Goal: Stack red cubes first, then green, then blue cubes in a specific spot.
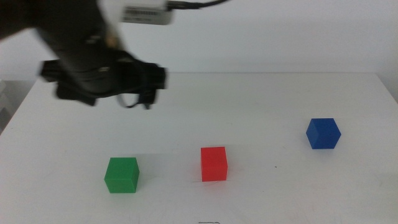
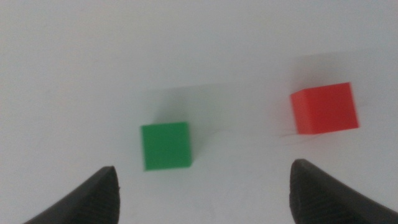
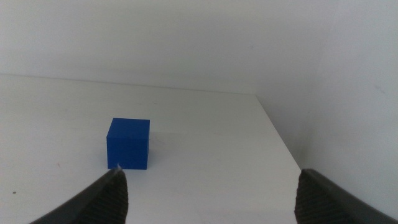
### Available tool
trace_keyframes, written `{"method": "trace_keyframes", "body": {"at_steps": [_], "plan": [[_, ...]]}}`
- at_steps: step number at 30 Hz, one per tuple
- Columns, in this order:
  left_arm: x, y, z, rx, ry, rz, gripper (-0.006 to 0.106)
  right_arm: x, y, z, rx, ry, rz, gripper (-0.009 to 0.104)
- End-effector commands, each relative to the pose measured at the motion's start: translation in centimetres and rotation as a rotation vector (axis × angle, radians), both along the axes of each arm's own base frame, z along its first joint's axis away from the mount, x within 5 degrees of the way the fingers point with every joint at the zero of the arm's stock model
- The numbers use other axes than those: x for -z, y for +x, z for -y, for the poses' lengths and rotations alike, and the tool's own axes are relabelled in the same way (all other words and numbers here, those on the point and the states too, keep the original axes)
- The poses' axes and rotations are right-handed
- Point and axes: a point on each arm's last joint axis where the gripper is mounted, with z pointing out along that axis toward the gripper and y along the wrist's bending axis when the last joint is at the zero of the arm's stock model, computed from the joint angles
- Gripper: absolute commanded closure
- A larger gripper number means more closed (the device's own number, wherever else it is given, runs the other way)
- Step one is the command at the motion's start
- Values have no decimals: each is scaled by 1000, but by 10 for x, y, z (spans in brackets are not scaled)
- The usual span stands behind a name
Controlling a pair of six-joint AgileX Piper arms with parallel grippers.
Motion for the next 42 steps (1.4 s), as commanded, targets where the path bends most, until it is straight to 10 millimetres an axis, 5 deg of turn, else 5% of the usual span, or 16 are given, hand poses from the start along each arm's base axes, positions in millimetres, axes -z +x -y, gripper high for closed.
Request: {"method": "trace_keyframes", "body": {"at_steps": [1, 8, 16, 33, 42], "plan": [[-15, -22, -26, -32, 7, -17, 7, -14, -2, -1, -7, -25, 115, 1], [-8, -54, -58, -76, -3, -20, 7, -14, -2, -1, -7, -25, 115, 1], [-9, -70, -67, -88, -25, -2, 7, -14, -2, -1, -7, -25, 115, 1], [-12, -65, -73, -111, 33, 64, 7, -14, -2, -1, -7, -25, 115, 1], [6, -47, -61, -146, 50, -15, 7, -14, -2, -1, -7, -25, 115, 1]]}}
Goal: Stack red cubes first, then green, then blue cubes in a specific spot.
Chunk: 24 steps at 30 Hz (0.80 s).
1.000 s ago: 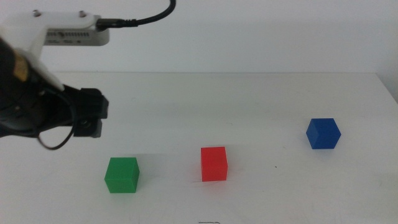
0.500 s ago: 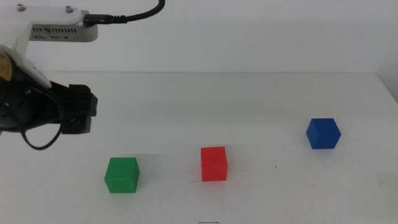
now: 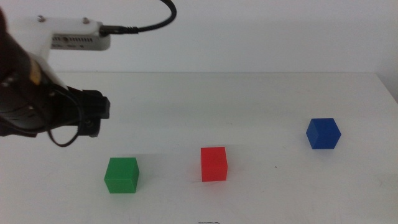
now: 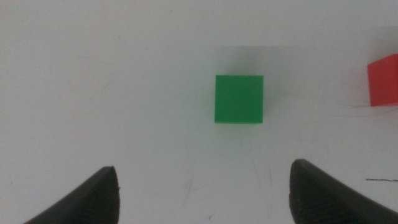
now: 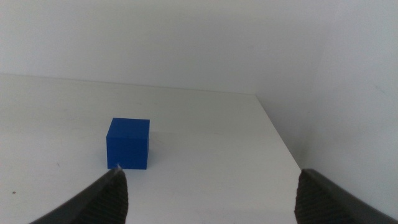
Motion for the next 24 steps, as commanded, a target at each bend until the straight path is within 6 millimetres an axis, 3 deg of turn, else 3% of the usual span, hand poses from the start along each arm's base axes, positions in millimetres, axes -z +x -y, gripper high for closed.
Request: {"method": "trace_keyframes", "body": {"at_steps": [1, 12, 24], "plan": [[-4, 0, -2, -29, 16, -10, 7, -14, -2, -1, -7, -25, 115, 1], [23, 36, -10, 29, -94, -147, 7, -14, -2, -1, -7, -25, 115, 1], [73, 78, 9, 56, -88, -236, 7, -14, -2, -1, -7, -25, 115, 1]]}}
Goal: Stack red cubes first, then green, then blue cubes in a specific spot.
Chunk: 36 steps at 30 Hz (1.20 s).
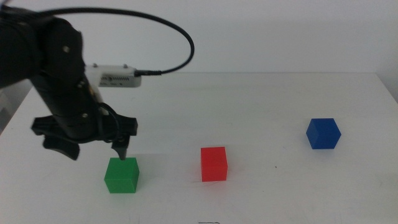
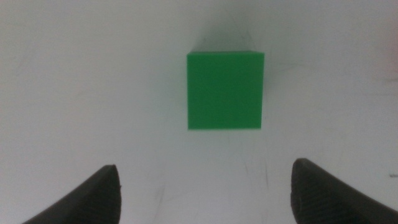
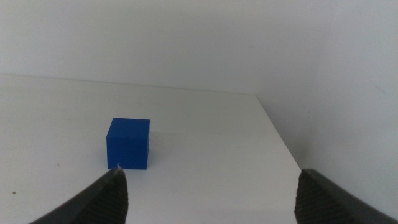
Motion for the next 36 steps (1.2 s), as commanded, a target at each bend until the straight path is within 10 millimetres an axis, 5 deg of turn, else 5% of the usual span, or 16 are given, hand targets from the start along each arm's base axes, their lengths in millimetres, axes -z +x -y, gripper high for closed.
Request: {"method": "trace_keyframes", "body": {"at_steps": [1, 30, 36], "plan": [[-7, 6, 4, 10, -34, 57, 7, -14, -2, -1, -7, -25, 115, 1], [79, 48, 21, 68, -3, -53, 7, -14, -2, -1, -7, -25, 115, 1], [82, 50, 21, 58, -4, -54, 17, -14, -2, -1, -7, -25, 115, 1]]}}
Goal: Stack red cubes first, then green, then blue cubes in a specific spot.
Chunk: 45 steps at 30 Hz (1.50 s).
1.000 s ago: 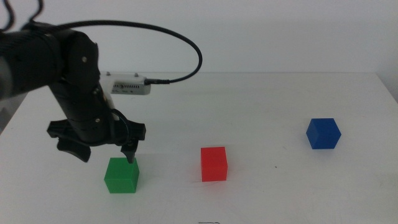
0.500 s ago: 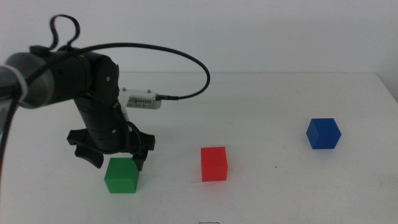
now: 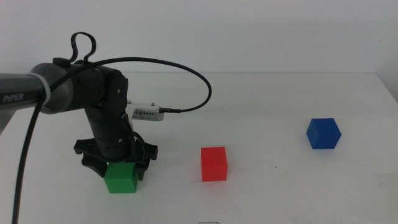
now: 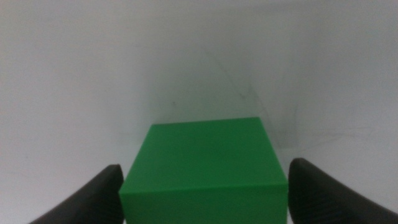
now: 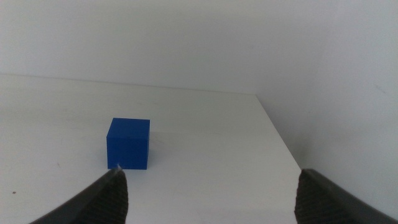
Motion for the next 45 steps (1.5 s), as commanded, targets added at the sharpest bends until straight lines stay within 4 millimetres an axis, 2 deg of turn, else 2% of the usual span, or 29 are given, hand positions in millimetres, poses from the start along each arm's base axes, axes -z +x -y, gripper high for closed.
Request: {"method": "trace_keyframes", "body": {"at_steps": [1, 9, 10, 16, 22, 26, 30, 36, 45], "plan": [[-20, 2, 1, -16, -35, 69, 21, -14, -2, -1, -7, -25, 115, 1], [-20, 2, 1, -19, -37, 72, 59, -14, -2, -1, -7, -25, 115, 1], [-25, 0, 0, -48, -36, 62, 73, -14, -2, -1, -7, -25, 115, 1], [-51, -11, 0, -111, -87, 92, 90, -14, -2, -1, -7, -25, 115, 1], [-88, -19, 13, -110, -119, 46, 93, -14, -2, -1, -7, -25, 115, 1], [-113, -21, 35, -99, -61, 94, 93, -14, -2, -1, -7, -25, 115, 1], [-127, -24, 58, -93, -63, 79, 93, -14, -2, -1, -7, -25, 115, 1], [-136, -25, 100, -50, -148, 74, 93, -14, -2, -1, -7, -25, 115, 1], [-127, -23, 136, -46, -157, 68, 93, -14, -2, -1, -7, -25, 115, 1]]}}
